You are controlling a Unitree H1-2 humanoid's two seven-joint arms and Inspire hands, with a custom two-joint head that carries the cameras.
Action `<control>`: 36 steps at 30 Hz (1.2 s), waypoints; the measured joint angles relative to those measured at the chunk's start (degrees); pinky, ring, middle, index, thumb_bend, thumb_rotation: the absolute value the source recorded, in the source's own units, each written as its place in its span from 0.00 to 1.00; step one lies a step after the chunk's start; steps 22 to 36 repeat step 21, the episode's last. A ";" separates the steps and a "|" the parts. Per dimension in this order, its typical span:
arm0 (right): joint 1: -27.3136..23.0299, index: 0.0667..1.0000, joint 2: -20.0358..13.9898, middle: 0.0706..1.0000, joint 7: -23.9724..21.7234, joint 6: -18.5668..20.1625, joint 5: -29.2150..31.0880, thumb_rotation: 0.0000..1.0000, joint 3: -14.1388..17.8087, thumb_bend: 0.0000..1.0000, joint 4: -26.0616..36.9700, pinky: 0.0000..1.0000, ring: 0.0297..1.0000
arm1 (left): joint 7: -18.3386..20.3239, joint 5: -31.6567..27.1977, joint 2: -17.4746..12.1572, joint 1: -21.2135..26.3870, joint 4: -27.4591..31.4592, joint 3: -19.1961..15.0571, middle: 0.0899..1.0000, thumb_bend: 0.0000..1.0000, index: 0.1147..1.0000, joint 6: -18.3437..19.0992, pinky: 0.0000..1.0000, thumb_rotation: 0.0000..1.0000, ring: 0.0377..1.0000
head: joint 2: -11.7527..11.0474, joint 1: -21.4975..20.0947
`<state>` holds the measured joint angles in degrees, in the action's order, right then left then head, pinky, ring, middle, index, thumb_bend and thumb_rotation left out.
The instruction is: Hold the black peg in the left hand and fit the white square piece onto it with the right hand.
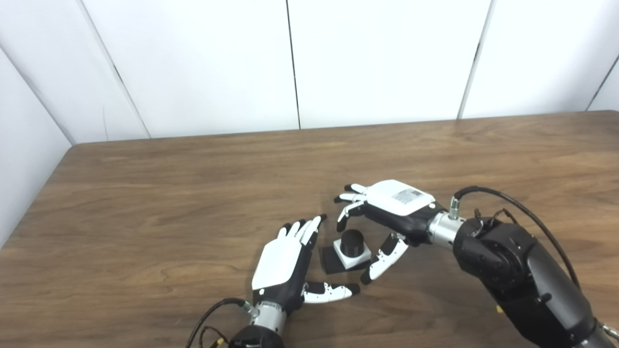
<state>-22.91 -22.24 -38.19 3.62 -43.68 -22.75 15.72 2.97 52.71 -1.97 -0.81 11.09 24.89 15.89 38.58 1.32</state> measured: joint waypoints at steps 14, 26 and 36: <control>1.23 0.78 0.95 0.95 0.05 4.40 3.09 0.40 5.54 0.98 1.33 0.93 1.00 | 0.72 -1.78 -0.86 -1.85 3.35 -2.42 0.97 1.00 0.95 -1.17 1.00 0.53 1.00 | -0.44 -0.26; 2.73 0.85 0.66 0.96 1.67 4.98 7.11 0.41 9.97 0.98 2.09 0.93 1.00 | 1.56 -0.66 -2.08 -2.13 7.44 -4.25 0.97 1.00 0.96 -1.05 1.00 0.53 0.99 | -0.79 -0.61; 2.73 0.85 0.66 0.96 1.67 4.98 7.11 0.41 9.97 0.98 2.09 0.93 1.00 | 1.56 -0.66 -2.08 -2.13 7.44 -4.25 0.97 1.00 0.96 -1.05 1.00 0.53 0.99 | -0.79 -0.61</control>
